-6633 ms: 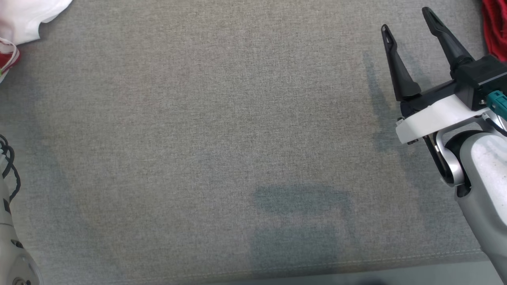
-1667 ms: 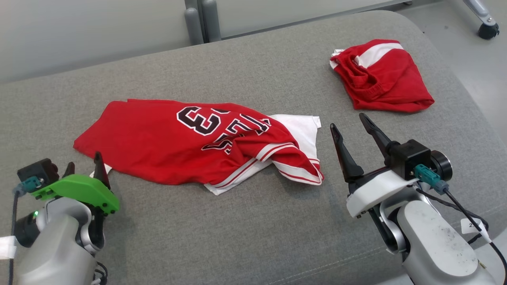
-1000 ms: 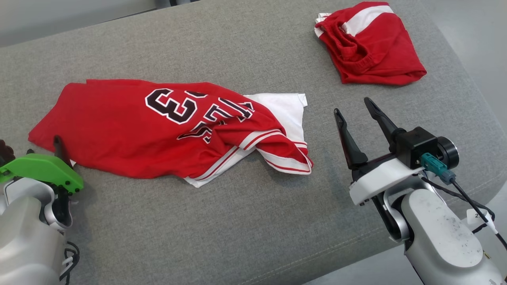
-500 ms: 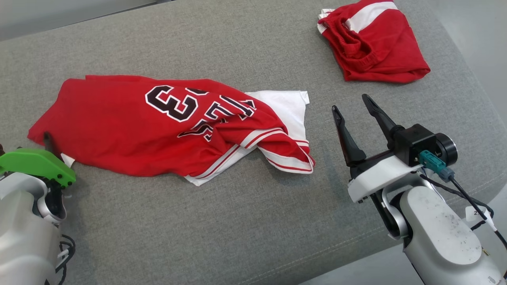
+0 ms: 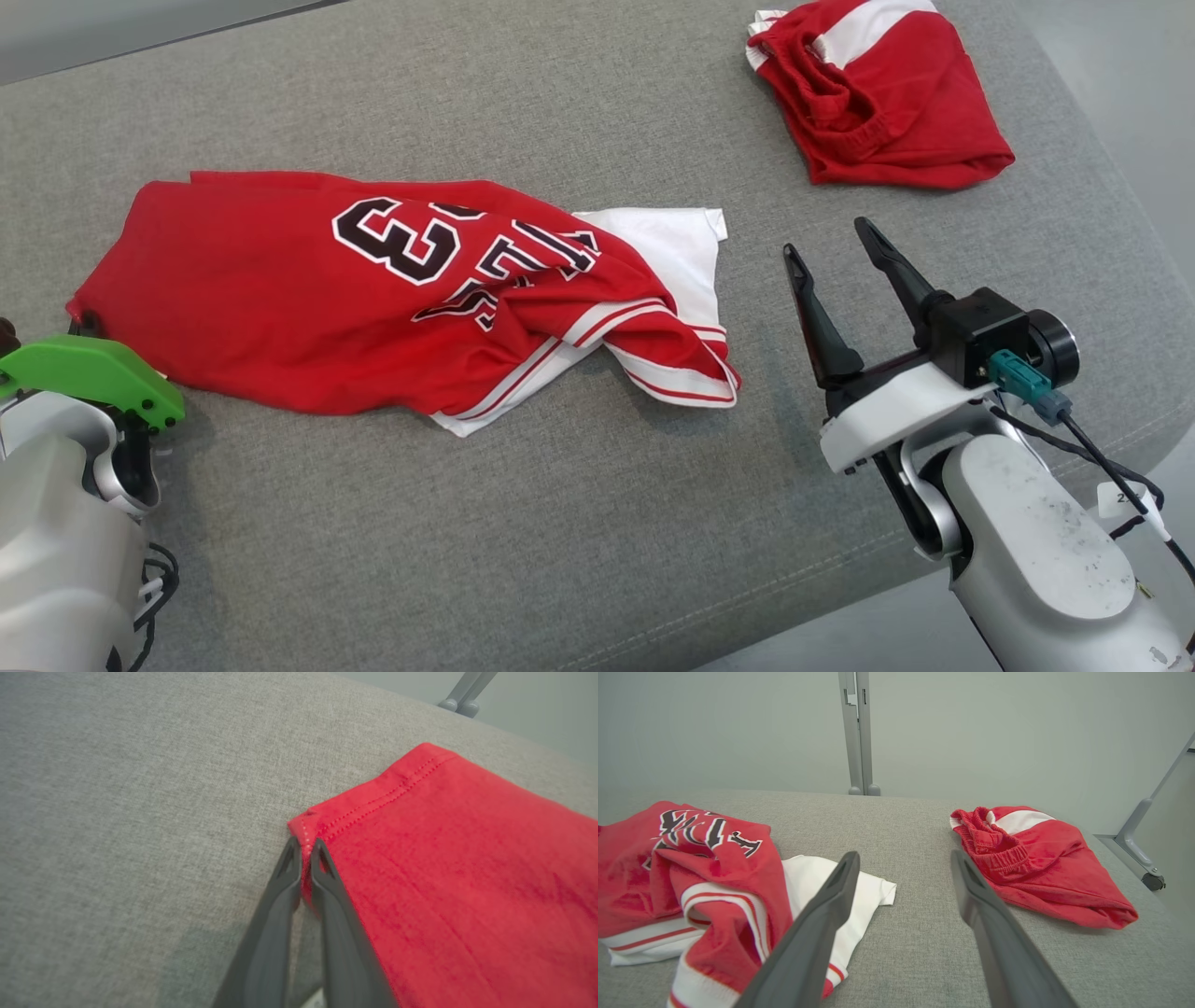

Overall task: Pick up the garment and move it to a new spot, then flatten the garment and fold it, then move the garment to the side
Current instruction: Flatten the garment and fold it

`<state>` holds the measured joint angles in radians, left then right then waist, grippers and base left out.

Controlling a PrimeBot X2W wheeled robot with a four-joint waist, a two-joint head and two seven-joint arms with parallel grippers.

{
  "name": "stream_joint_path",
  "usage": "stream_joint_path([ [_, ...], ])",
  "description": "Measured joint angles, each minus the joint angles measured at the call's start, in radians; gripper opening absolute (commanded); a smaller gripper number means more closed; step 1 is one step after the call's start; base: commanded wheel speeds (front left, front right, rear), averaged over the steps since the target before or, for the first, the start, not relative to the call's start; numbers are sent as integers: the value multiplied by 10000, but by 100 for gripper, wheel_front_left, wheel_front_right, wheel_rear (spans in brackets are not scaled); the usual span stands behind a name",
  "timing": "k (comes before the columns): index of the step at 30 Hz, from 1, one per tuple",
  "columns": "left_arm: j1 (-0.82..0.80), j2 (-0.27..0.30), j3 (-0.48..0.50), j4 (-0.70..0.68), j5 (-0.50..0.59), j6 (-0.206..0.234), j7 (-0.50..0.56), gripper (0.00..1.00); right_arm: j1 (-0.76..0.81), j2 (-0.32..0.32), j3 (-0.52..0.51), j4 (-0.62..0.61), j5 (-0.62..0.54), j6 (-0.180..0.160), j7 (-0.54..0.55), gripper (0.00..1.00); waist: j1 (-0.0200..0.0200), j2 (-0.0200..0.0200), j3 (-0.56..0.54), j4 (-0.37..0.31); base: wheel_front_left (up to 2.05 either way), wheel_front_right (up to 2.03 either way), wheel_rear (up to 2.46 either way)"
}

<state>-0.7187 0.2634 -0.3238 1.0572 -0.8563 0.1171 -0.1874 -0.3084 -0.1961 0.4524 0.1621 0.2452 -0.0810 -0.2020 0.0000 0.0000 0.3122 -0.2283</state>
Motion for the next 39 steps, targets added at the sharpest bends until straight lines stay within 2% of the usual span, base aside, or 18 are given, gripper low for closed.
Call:
stream_joint_path([
  [4,-11,-38,-10,8,0,-40,-107,0,-8,4,-13,63,0,0,-17,100,0,0,3,23,0,0,0],
  [5,-14,-343,307,-347,-105,-477,-533,0,12,-142,196,280,-33,201,-58,100,0,0,-179,287,0,0,0],
  [14,764,-637,328,-1223,75,-986,-654,0,412,-351,583,399,-82,596,-59,100,0,0,-566,718,0,0,0],
  [22,1422,-748,1191,-3429,828,-922,-654,0,895,-412,1275,399,-92,1085,-56,100,0,0,-902,1275,0,0,0],
  [27,1941,-1072,1354,-4734,1386,-890,-654,0,1012,-307,1935,414,-100,1584,54,100,0,0,-1114,1648,0,0,0],
  [34,2323,-1524,1137,-6470,2222,-957,-656,0,1125,-228,2502,993,-180,1768,472,100,0,0,-1379,2160,0,0,0],
  [39,2869,-1664,892,-7104,2596,-1003,-656,0,1127,-366,2546,1900,-130,1778,1204,100,0,0,-1602,2443,0,0,0],
])
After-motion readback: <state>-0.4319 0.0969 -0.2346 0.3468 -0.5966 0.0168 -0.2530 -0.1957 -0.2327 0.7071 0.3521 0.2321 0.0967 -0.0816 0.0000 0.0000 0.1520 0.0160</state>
